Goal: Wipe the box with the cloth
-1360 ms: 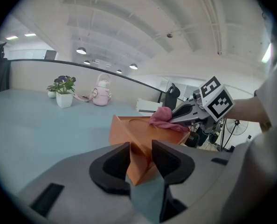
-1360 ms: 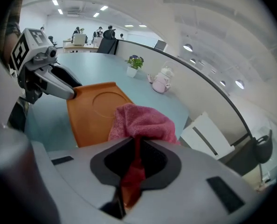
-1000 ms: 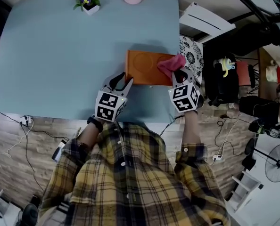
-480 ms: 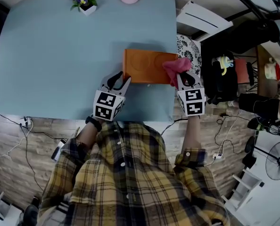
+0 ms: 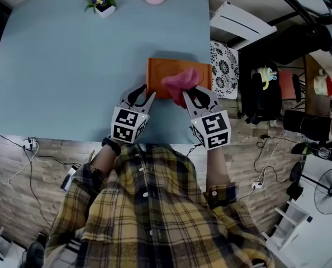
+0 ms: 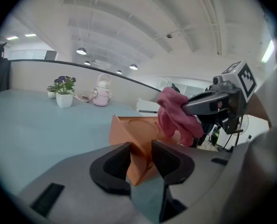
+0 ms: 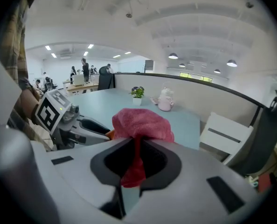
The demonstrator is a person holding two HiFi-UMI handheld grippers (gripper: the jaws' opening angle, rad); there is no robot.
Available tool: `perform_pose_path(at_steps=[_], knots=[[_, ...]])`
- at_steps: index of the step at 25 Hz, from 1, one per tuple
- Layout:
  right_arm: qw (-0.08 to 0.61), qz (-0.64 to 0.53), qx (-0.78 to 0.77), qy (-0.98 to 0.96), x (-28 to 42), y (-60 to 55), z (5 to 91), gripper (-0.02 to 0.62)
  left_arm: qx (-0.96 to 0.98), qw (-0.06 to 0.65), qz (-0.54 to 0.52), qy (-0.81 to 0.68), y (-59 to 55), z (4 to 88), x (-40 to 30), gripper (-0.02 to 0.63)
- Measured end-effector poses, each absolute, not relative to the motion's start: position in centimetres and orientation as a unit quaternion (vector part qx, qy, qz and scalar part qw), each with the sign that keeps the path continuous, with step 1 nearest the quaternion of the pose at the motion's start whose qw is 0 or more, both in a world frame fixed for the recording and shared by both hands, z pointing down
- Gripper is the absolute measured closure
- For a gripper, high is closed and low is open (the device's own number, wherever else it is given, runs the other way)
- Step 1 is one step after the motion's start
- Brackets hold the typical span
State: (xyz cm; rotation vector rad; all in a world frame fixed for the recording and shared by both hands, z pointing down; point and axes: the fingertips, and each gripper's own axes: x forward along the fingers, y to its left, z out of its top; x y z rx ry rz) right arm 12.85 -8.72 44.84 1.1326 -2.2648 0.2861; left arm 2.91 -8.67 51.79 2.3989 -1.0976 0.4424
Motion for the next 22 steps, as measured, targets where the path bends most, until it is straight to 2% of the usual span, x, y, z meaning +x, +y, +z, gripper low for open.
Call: perform_pose_path(at_steps=[8,22], knots=[[0.285,0.145,0.359,-0.877,5.6,-8.6,47.9,0.549,0.873,0.234,0.161,-0.397,-8.7,51.8,2.9,0.463],[0.333,0.123,0.368,-0.859,6.1,-8.5,50.9,0.549,0.874,0.237,0.154,-0.395,-8.7,51.8,2.9,0.463]])
